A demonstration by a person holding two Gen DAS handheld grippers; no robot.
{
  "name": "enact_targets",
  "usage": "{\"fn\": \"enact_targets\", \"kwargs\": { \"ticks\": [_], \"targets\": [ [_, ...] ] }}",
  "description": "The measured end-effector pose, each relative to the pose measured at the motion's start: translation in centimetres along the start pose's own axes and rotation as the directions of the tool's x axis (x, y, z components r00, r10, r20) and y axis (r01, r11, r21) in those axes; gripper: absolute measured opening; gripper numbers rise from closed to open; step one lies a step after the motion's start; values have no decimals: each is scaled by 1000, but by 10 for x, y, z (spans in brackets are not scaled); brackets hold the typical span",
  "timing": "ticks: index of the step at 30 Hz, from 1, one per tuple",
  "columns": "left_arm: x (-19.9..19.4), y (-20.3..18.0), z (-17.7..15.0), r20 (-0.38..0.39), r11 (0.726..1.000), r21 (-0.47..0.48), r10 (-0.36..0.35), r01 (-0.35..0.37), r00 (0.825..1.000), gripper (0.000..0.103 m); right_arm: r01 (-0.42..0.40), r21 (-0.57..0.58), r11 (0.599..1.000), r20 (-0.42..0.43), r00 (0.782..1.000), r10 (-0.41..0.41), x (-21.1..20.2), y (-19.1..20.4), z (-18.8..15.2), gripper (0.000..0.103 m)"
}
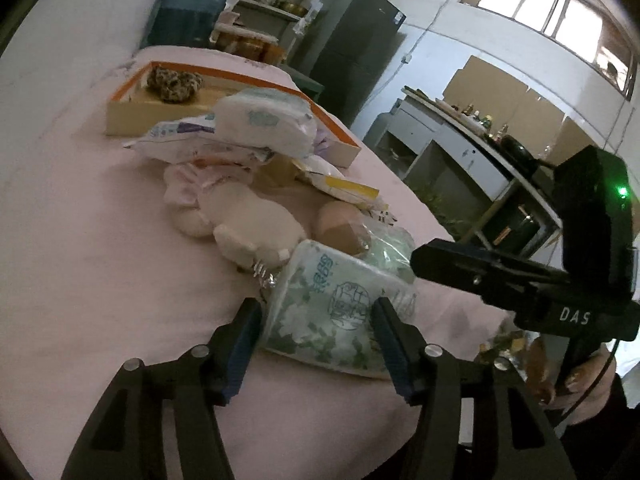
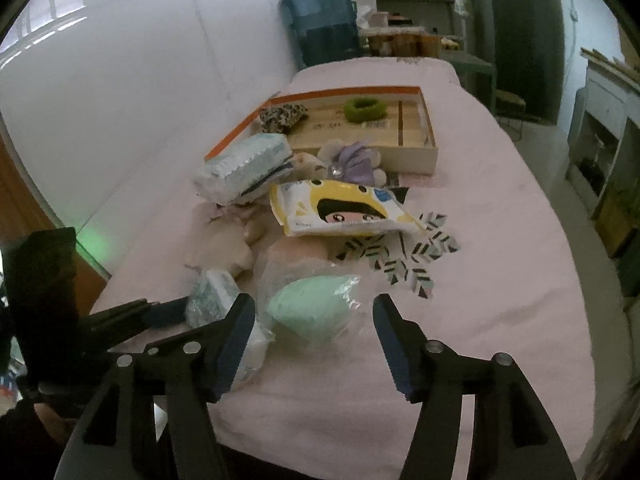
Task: Organize soft objects
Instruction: 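Grasp the floral wet-wipe pack with the left tool while the right tool grasps the bagged green sponge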
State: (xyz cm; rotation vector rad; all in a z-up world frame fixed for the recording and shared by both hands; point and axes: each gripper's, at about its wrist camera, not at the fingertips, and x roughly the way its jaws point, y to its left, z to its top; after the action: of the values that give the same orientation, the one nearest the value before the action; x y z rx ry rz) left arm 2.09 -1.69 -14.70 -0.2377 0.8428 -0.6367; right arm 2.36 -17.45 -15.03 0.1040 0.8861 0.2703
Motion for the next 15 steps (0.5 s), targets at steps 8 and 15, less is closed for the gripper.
{"fn": "enact_targets", "kwargs": {
  "ticks": [8,15],
  "targets": [
    [8,-13,2,-7,997,77,10,-10,1000,57,5,49,999,-46,999,-3,15,-9,-1,66],
    [3,-14,0,13,998,64,7,-8,1000,40,-46,132,990,-60,997,54,24,-24,-1,66]
  ]
}}
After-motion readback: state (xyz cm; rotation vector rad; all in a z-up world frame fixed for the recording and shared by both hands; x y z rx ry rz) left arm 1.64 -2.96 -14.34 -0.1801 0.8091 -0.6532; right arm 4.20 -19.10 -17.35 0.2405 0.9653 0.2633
